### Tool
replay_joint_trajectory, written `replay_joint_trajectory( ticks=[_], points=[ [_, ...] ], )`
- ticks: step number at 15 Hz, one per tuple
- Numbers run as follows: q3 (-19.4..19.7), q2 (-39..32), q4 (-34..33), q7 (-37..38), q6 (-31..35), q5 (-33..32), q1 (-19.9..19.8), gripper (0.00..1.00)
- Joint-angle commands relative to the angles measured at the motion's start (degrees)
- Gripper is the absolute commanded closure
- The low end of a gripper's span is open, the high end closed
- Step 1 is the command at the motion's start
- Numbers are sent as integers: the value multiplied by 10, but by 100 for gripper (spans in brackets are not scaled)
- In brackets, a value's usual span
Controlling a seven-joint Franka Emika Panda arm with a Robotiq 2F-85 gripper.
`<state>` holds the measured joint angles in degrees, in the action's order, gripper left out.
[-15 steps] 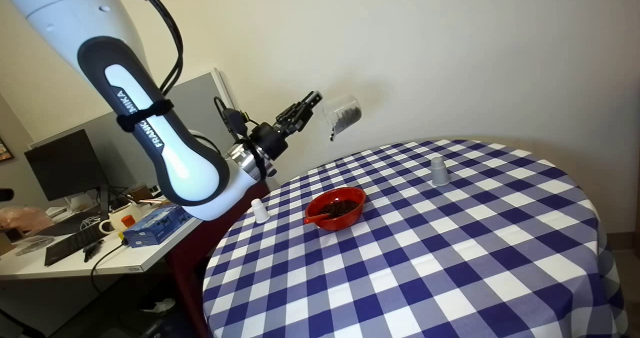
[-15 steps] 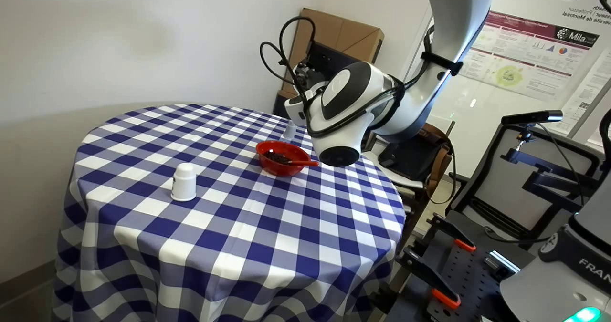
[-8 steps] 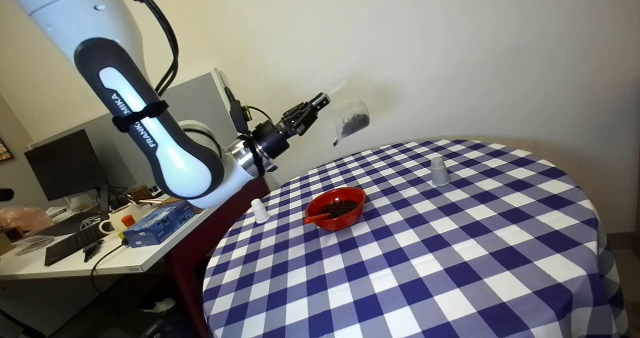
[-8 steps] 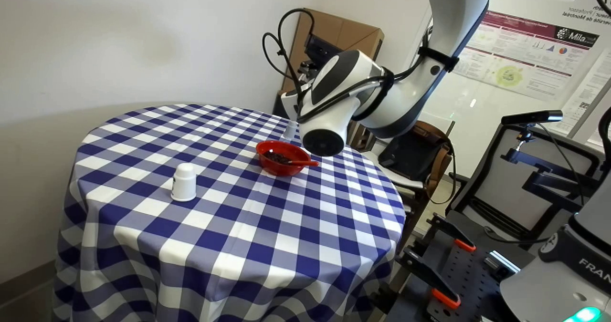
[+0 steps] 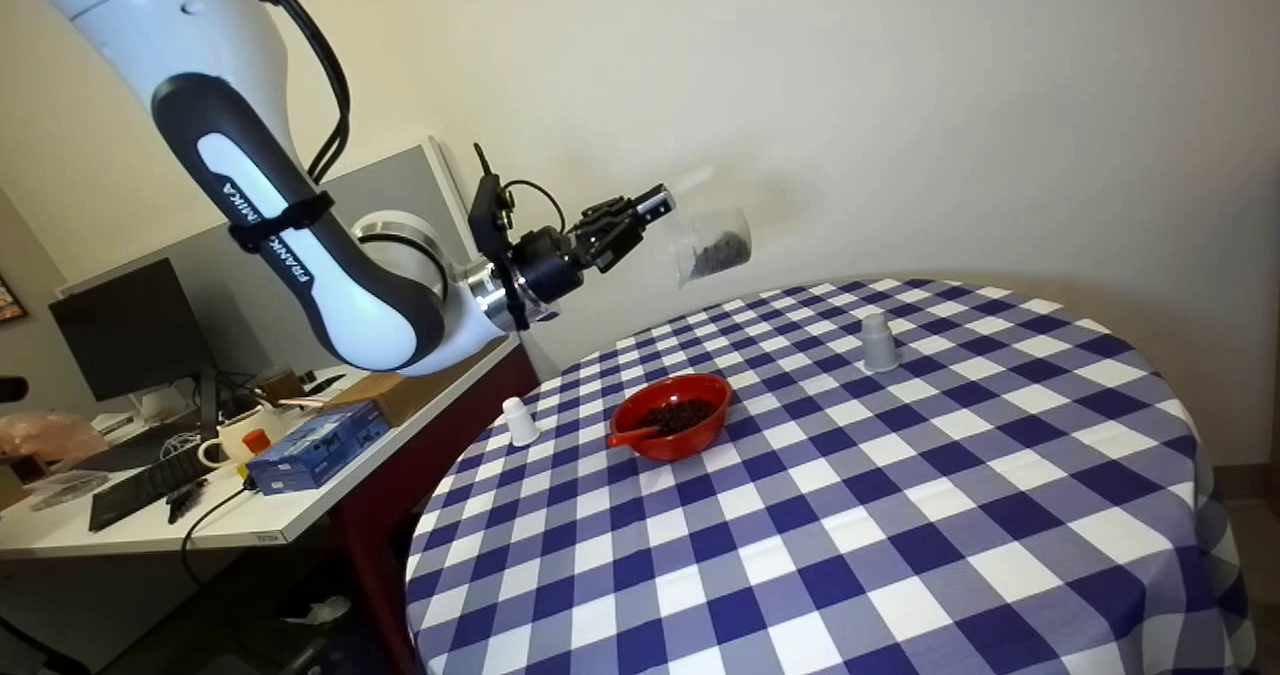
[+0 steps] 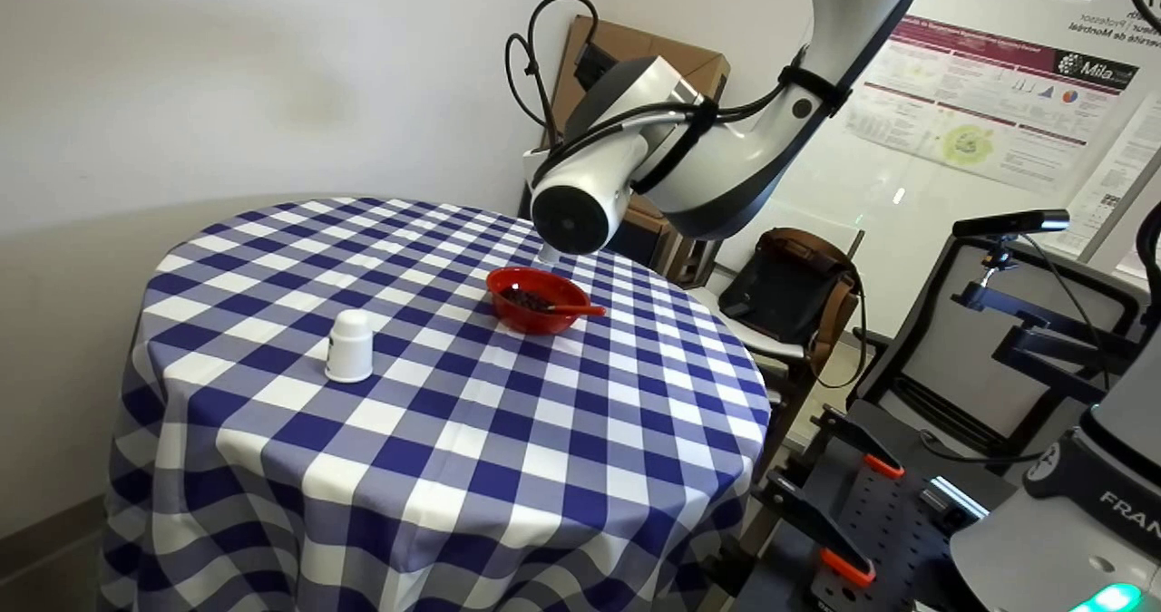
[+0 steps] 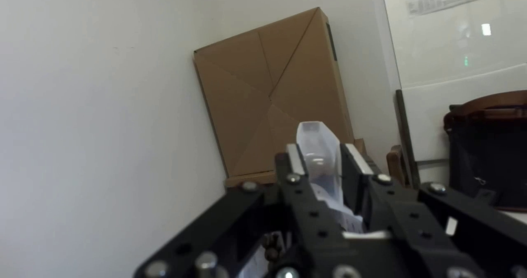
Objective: Pour some contents from the jug and put them into the red bowl.
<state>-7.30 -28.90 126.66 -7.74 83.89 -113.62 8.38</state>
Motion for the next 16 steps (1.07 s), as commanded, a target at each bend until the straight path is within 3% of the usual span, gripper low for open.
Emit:
replay_joint_trajectory(
  ticks=[1,7,16],
  points=[
    [-14,2,-30,-4,26,67,-10,88],
    [-32,16,-82,-37,90,248,-25,88],
    [-12,36,-212,-112,126,495,-69,88]
  ],
)
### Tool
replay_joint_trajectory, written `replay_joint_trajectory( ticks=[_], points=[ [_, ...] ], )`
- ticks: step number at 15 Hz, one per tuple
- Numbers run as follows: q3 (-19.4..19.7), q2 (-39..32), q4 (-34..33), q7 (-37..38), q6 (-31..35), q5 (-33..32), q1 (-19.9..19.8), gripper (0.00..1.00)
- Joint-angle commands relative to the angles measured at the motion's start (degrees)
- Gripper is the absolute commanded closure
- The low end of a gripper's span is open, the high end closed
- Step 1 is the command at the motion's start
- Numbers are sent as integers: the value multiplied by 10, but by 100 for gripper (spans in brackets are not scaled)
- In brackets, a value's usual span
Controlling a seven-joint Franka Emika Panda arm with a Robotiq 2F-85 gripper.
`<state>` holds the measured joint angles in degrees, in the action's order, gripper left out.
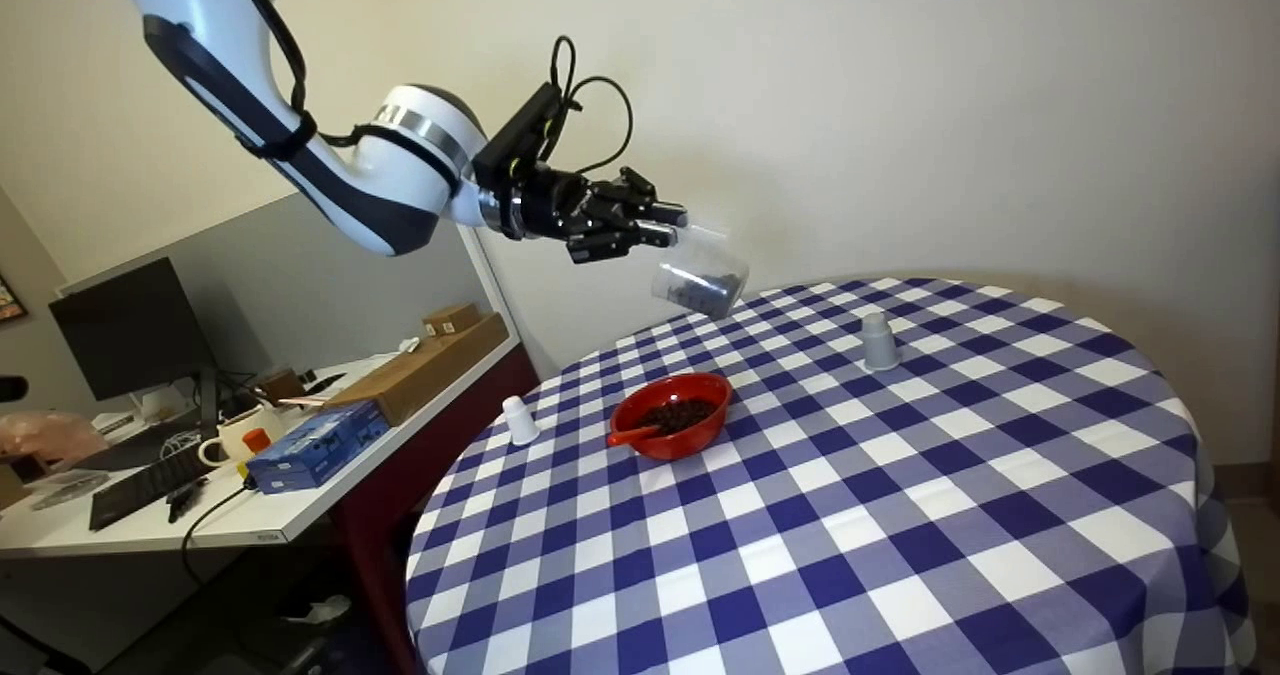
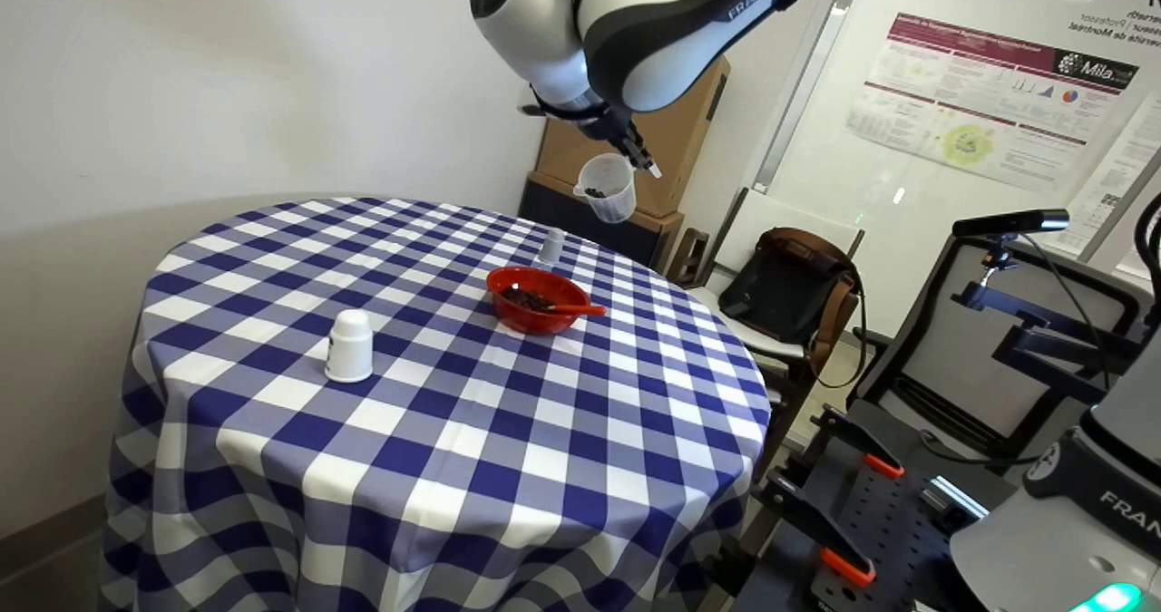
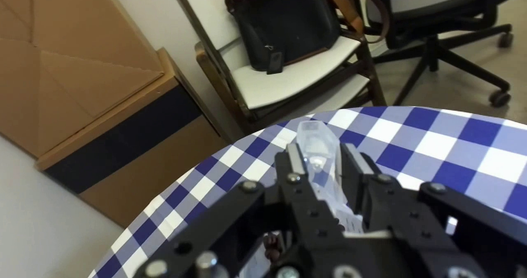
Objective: Pour some contents from the jug and put them into the red bowl.
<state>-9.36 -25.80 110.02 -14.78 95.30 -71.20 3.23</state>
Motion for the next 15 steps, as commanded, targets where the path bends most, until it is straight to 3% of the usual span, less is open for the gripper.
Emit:
replay_joint_trajectory(
  ticks=[1,6,15],
  points=[
    [13,4,-63,-51,9,99,-24,88],
    [42,-13,-142,-79,-10,235,-56,88],
    [92,-56,-228,-48,-2,478,-102,88]
  ],
)
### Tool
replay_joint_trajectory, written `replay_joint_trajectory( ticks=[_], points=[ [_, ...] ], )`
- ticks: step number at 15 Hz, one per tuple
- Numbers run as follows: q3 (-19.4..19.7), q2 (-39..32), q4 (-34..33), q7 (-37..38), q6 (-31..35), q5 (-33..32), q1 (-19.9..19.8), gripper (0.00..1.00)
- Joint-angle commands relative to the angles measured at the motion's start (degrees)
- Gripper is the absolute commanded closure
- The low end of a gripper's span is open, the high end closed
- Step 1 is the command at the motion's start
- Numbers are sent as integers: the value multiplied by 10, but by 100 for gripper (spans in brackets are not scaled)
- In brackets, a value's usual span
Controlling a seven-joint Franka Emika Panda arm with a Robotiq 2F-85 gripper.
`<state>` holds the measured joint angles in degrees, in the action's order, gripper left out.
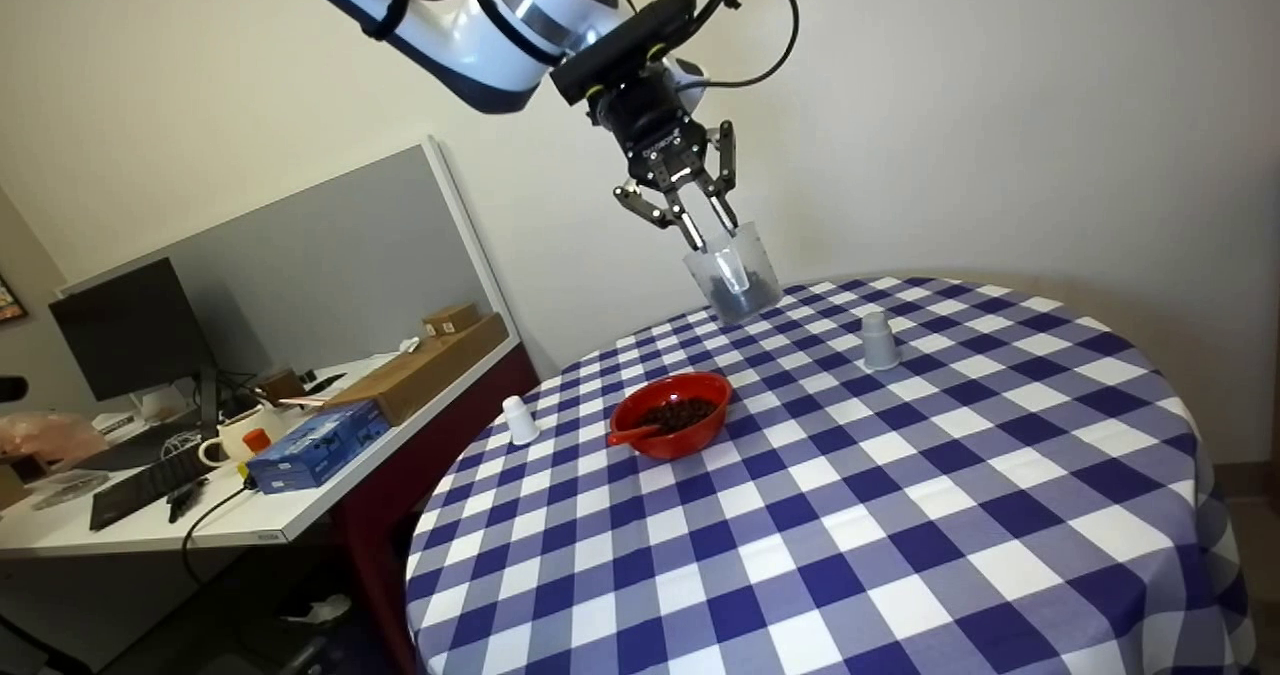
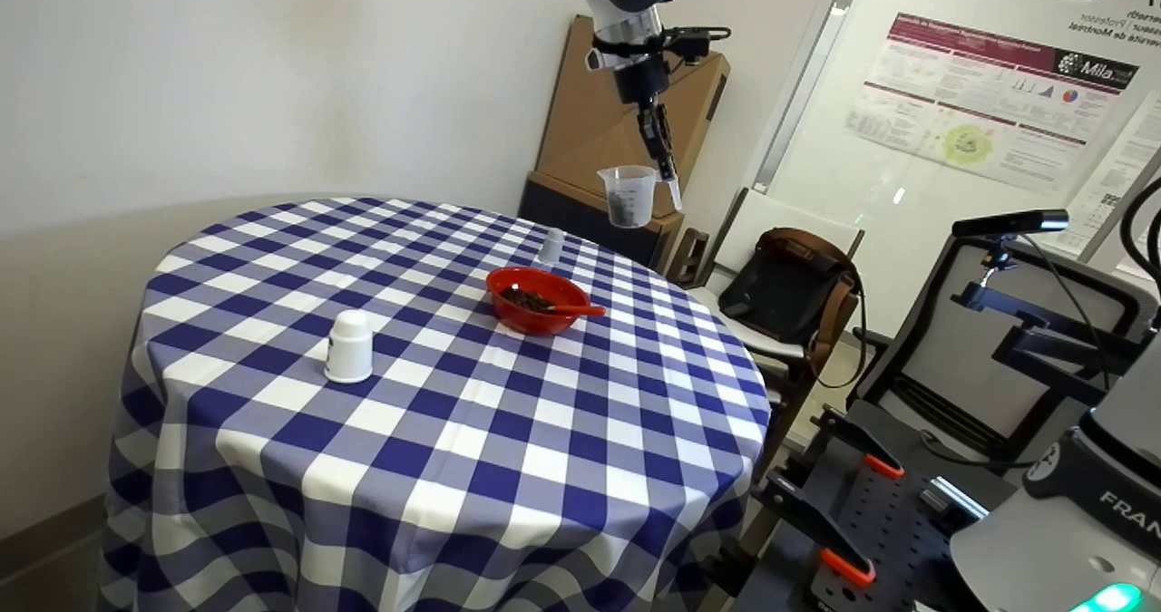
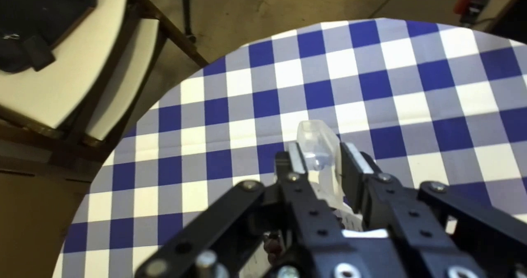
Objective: Pour some contents from the jug and put them into the red bowl.
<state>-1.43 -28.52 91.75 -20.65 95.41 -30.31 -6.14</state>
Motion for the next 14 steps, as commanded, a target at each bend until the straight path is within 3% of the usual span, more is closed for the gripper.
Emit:
replay_joint_trajectory(
  ticks=[1,9,14],
  points=[
    [16,-35,-51,18,4,93,-14,88],
    [46,-86,-78,90,104,246,-65,88],
    [62,-108,-67,140,175,287,-75,88]
  ],
)
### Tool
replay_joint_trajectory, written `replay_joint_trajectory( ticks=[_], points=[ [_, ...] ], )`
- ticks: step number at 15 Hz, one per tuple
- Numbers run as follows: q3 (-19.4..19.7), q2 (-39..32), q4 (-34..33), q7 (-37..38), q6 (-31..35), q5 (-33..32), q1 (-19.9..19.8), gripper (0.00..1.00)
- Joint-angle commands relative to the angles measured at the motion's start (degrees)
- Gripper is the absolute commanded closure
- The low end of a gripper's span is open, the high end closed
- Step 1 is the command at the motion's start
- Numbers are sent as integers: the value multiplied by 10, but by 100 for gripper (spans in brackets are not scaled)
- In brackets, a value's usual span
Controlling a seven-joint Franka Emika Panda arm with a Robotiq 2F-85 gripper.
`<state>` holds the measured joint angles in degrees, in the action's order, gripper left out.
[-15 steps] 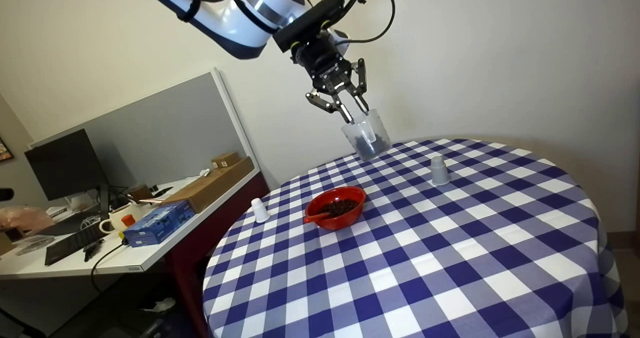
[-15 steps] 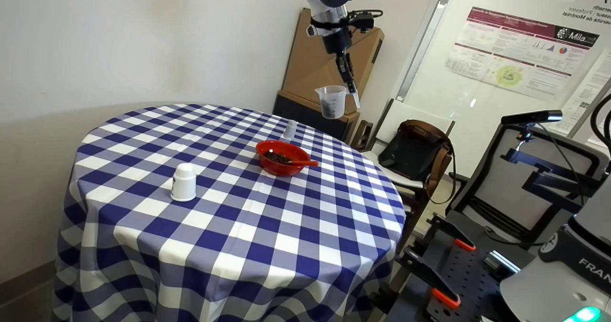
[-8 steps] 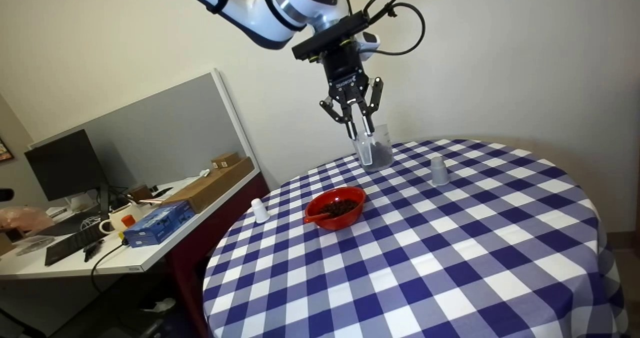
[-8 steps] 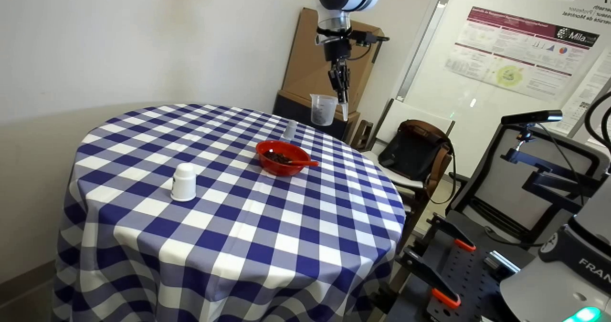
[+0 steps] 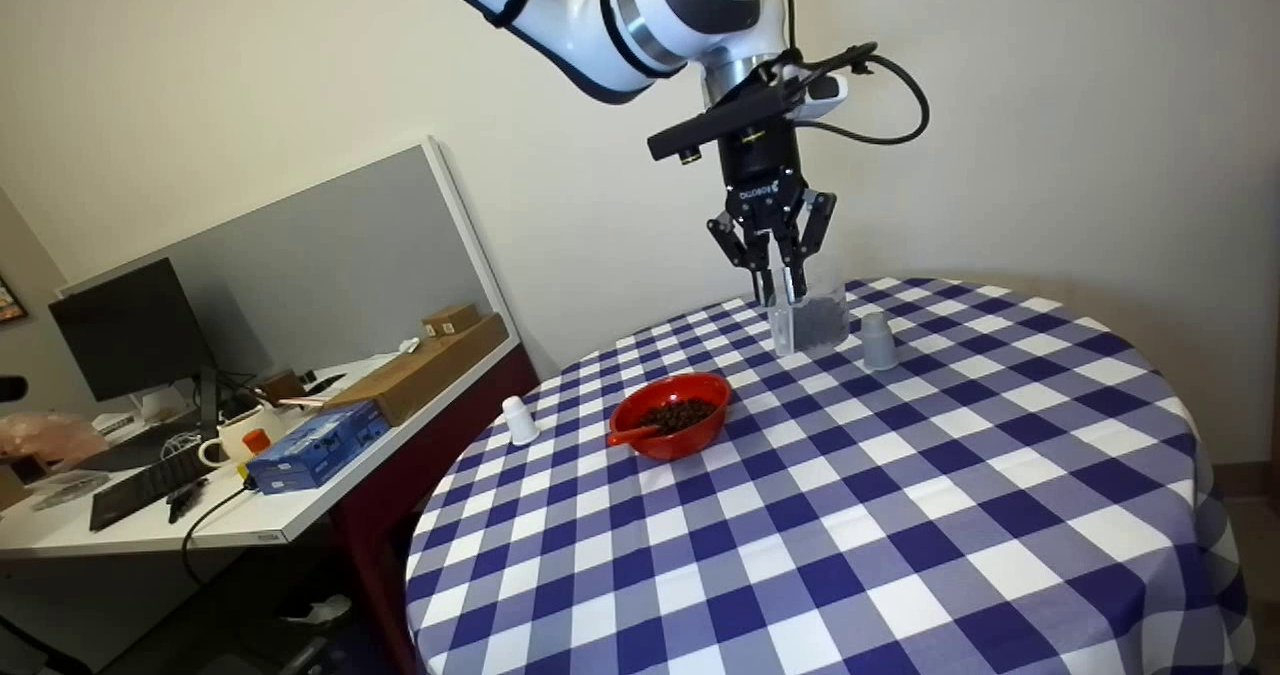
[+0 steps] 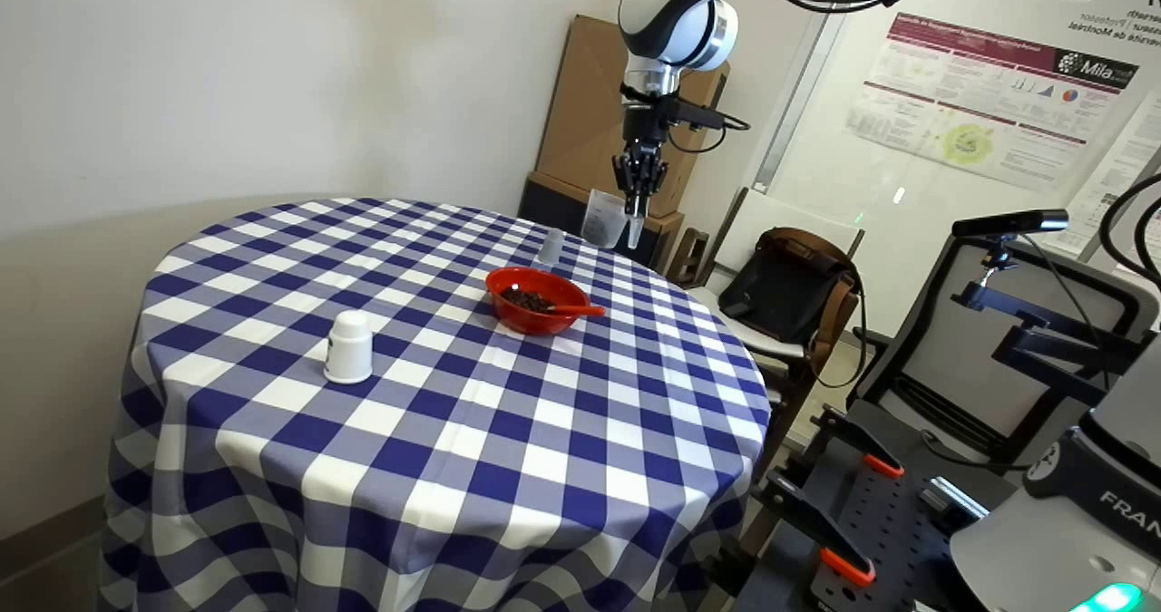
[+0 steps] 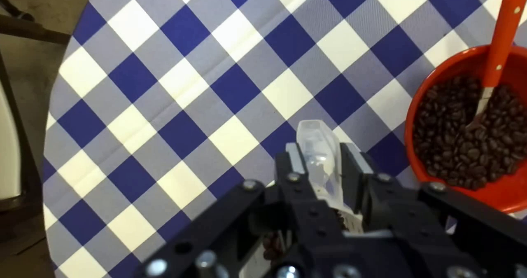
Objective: Pour some contents from the jug and put them into the red bowl.
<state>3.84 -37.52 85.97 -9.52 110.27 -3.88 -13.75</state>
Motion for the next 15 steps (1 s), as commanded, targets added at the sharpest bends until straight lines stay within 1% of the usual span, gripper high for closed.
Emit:
replay_joint_trajectory(
  ticks=[1,5,9,15],
  points=[
    [13,-23,-7,36,35,22,2,88],
    [28,-44,0,65,52,12,2,88],
    [38,-66,1,79,49,13,-1,88],
    [40,-100,-11,84,38,16,-5,88]
  ],
)
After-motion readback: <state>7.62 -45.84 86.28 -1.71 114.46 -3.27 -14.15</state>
